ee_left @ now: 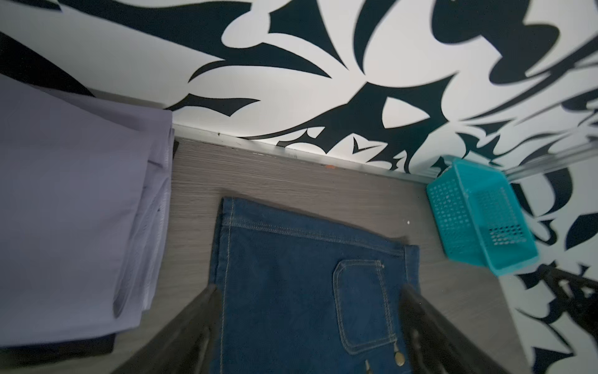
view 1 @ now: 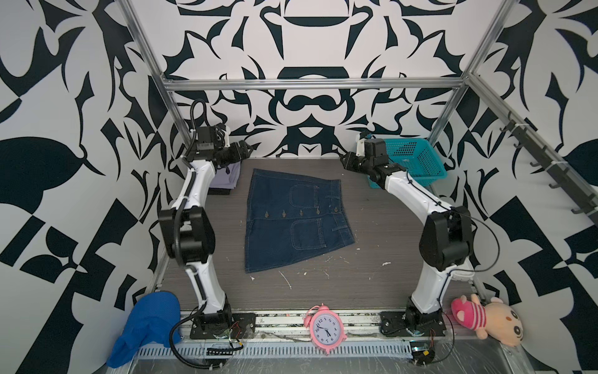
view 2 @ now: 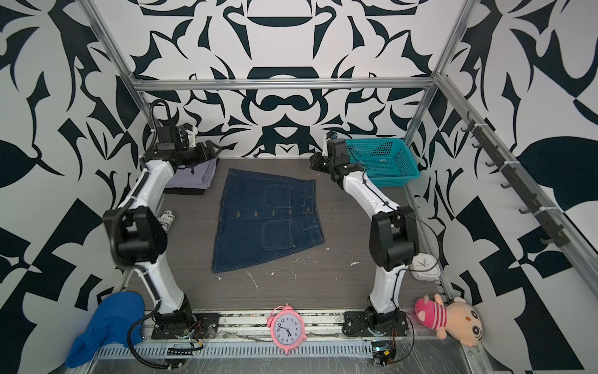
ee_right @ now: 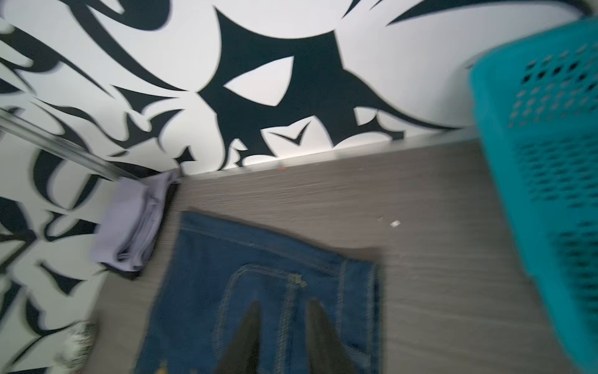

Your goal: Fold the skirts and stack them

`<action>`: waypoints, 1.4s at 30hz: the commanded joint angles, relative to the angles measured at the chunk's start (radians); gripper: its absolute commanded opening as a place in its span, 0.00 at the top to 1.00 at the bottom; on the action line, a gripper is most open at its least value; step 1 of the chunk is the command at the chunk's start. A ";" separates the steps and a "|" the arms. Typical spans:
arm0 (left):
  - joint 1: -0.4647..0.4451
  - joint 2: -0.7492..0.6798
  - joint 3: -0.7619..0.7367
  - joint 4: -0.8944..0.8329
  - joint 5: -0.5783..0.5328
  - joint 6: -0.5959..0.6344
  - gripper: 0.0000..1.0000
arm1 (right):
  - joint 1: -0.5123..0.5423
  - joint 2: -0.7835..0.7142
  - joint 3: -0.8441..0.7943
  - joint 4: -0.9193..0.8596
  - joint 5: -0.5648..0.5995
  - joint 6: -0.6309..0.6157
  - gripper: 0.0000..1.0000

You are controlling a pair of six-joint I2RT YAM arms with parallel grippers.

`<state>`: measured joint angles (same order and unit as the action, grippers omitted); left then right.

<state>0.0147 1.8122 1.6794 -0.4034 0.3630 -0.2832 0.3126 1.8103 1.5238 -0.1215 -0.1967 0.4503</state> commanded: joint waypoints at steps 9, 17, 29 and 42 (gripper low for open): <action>-0.199 -0.021 -0.469 0.120 -0.248 -0.100 0.62 | 0.107 0.109 -0.057 -0.163 0.196 -0.109 1.00; -0.211 0.172 -0.402 0.153 -0.223 -0.132 0.64 | 0.085 0.328 0.097 -0.228 0.182 -0.054 1.00; -0.228 0.402 -0.133 0.122 -0.177 -0.171 0.70 | -0.034 0.558 0.364 -0.311 0.263 0.042 1.00; -0.234 0.096 -0.165 0.117 -0.282 -0.170 0.59 | -0.060 0.161 0.120 -0.096 -0.037 0.059 0.79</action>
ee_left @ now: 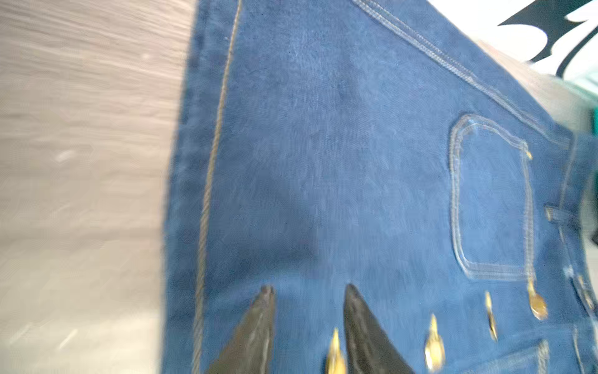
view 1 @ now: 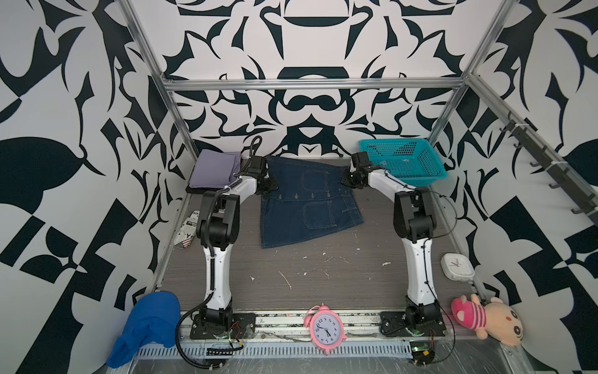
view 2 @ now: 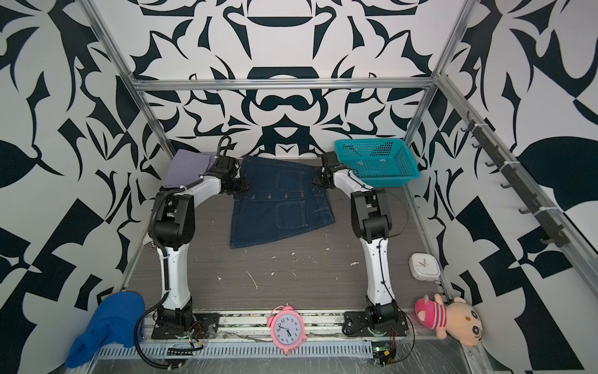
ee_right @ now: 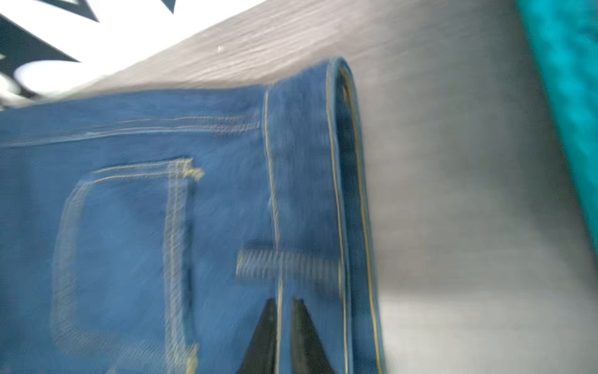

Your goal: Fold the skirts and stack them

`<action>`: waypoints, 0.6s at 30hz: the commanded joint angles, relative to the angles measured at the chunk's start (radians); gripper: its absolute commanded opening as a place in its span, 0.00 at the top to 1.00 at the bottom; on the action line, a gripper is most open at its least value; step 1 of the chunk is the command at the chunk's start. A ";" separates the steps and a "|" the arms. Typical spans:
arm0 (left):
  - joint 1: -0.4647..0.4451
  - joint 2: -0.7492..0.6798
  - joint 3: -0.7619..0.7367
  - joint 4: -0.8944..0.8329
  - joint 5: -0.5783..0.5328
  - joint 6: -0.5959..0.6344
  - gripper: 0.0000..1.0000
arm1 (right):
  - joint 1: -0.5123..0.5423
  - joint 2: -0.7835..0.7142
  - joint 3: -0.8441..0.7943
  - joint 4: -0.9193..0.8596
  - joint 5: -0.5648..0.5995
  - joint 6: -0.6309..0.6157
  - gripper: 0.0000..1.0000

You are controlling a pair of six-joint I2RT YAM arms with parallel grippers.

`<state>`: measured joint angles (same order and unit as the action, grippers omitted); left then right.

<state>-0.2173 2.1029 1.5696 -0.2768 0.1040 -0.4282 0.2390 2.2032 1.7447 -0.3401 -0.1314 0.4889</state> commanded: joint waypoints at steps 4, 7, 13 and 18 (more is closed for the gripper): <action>-0.072 -0.476 -0.276 0.056 -0.110 -0.011 0.46 | 0.016 -0.490 -0.407 0.258 -0.117 0.020 0.74; -0.120 -0.692 -0.566 0.236 -0.250 0.011 0.02 | 0.016 -0.645 -0.658 0.377 -0.092 0.038 0.72; -0.059 -1.028 -0.982 0.384 -0.183 -0.187 0.00 | -0.039 -0.767 -0.941 0.353 -0.114 0.085 0.65; -0.059 -1.123 -1.087 0.153 -0.113 -0.354 0.09 | -0.115 -0.759 -1.032 0.382 -0.232 0.166 0.57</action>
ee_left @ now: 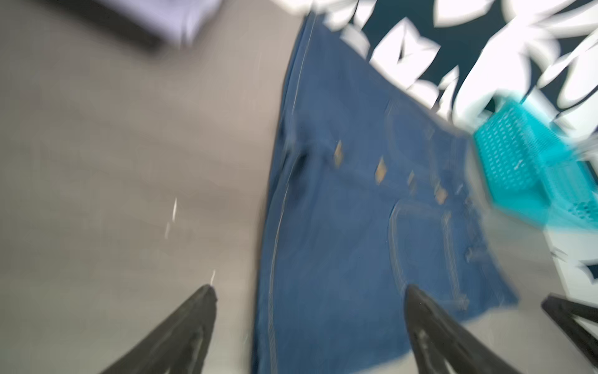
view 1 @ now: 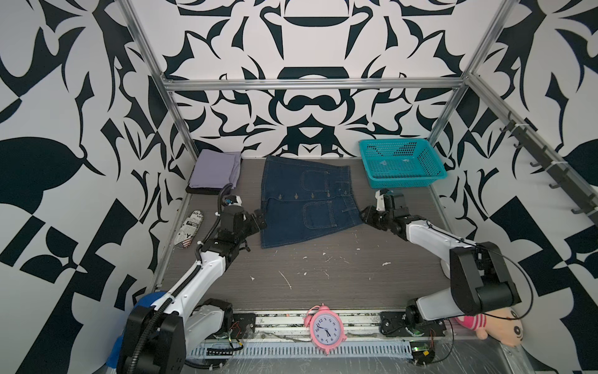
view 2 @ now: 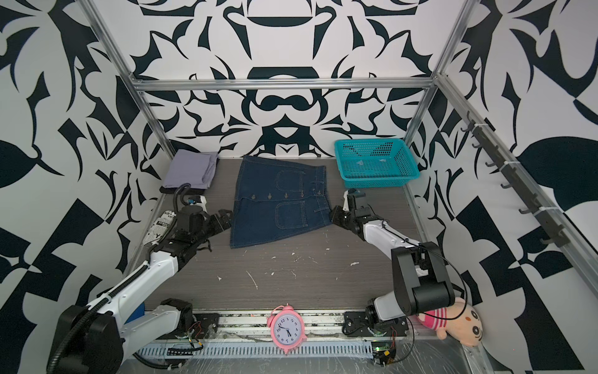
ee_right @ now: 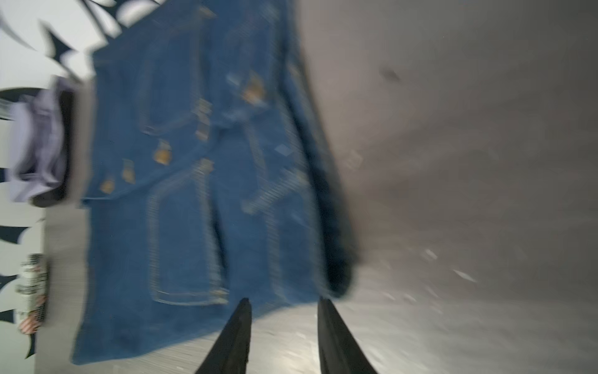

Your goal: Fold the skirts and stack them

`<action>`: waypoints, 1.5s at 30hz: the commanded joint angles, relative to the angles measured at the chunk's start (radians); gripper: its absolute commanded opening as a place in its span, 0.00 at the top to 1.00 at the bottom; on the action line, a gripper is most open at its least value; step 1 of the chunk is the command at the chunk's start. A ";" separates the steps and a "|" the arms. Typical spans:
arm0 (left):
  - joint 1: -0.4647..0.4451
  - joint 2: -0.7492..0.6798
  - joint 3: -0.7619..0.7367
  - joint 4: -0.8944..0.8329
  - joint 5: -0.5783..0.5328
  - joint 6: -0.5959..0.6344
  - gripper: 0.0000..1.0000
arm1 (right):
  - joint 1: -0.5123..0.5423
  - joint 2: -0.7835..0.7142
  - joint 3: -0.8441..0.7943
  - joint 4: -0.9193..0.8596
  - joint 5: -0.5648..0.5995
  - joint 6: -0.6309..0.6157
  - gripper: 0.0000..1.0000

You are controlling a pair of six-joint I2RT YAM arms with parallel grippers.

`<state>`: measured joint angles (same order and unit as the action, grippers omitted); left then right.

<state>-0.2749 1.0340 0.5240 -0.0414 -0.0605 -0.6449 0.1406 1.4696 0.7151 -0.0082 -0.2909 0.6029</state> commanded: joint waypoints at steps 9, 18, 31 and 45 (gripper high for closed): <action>-0.004 -0.090 -0.165 -0.081 0.087 -0.247 0.14 | -0.027 0.046 -0.023 0.081 -0.072 0.102 0.48; -0.025 0.111 -0.191 0.087 0.173 -0.292 0.19 | -0.030 0.098 -0.031 0.150 -0.076 0.137 0.47; -0.085 0.342 -0.164 0.213 0.176 -0.316 0.59 | -0.029 0.156 -0.030 0.202 -0.078 0.164 0.47; -0.084 0.317 -0.084 0.077 0.115 -0.239 1.00 | -0.030 0.217 -0.014 0.241 -0.145 0.172 0.79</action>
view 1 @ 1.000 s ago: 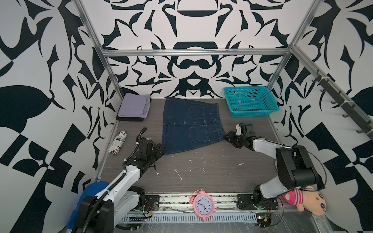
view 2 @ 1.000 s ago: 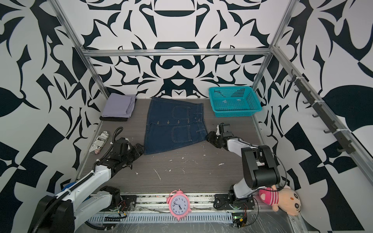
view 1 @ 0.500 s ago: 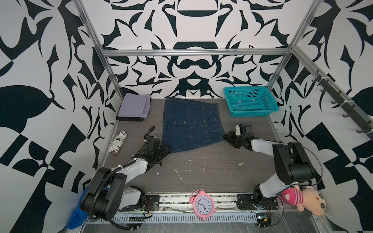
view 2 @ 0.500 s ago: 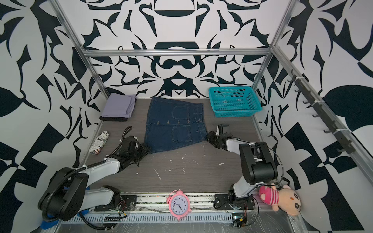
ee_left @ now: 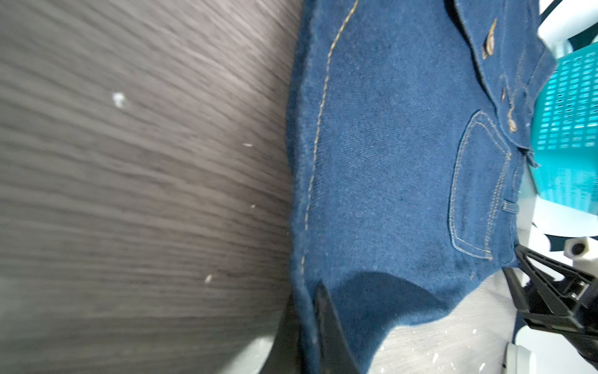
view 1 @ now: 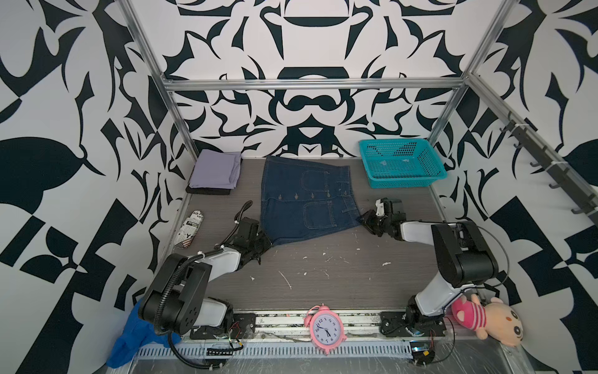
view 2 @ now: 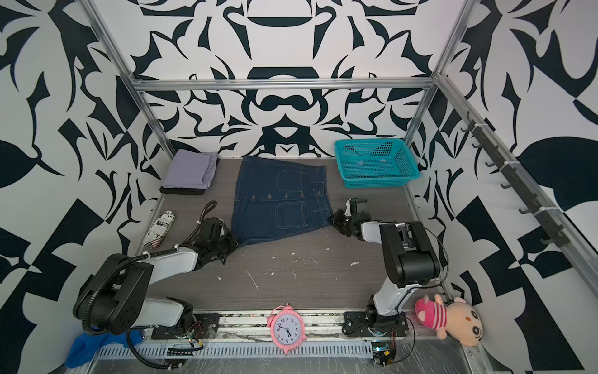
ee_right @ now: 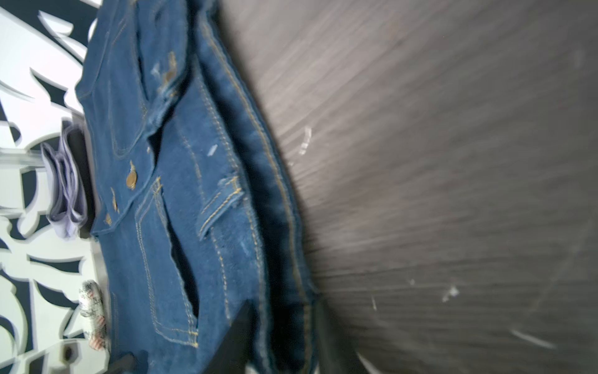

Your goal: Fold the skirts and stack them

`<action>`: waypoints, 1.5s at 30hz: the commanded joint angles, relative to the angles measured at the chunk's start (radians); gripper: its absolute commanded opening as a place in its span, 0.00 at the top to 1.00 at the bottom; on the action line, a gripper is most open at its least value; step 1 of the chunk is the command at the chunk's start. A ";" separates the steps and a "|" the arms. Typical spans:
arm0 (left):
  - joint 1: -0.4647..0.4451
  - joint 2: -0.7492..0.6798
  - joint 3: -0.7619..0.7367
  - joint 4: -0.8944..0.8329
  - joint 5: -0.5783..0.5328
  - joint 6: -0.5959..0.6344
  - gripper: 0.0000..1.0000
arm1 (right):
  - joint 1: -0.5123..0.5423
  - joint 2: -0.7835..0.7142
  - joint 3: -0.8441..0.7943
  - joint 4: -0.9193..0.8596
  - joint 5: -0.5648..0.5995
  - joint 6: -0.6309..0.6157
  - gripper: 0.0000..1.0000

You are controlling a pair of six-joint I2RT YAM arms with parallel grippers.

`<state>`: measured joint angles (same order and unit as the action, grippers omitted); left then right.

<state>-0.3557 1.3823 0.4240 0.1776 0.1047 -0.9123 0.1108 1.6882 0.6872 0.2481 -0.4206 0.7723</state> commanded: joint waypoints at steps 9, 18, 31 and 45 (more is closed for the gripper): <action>0.001 -0.281 0.070 -0.419 -0.221 0.084 1.00 | 0.001 -0.121 -0.007 -0.091 0.004 -0.009 1.00; 0.004 -0.476 0.104 -0.600 -0.229 0.167 1.00 | 0.000 -0.327 -0.097 -0.233 -0.010 -0.010 1.00; 0.005 -0.622 0.315 -0.769 -0.125 0.413 1.00 | 0.000 -0.778 -0.069 -0.612 0.033 -0.062 1.00; 0.072 -0.121 0.760 -0.707 -0.146 0.702 1.00 | -0.008 -0.419 0.281 -0.608 0.133 -0.050 1.00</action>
<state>-0.3252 1.2079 1.1275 -0.5621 -0.0071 -0.3023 0.1234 1.2228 0.8864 -0.3756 -0.3714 0.7307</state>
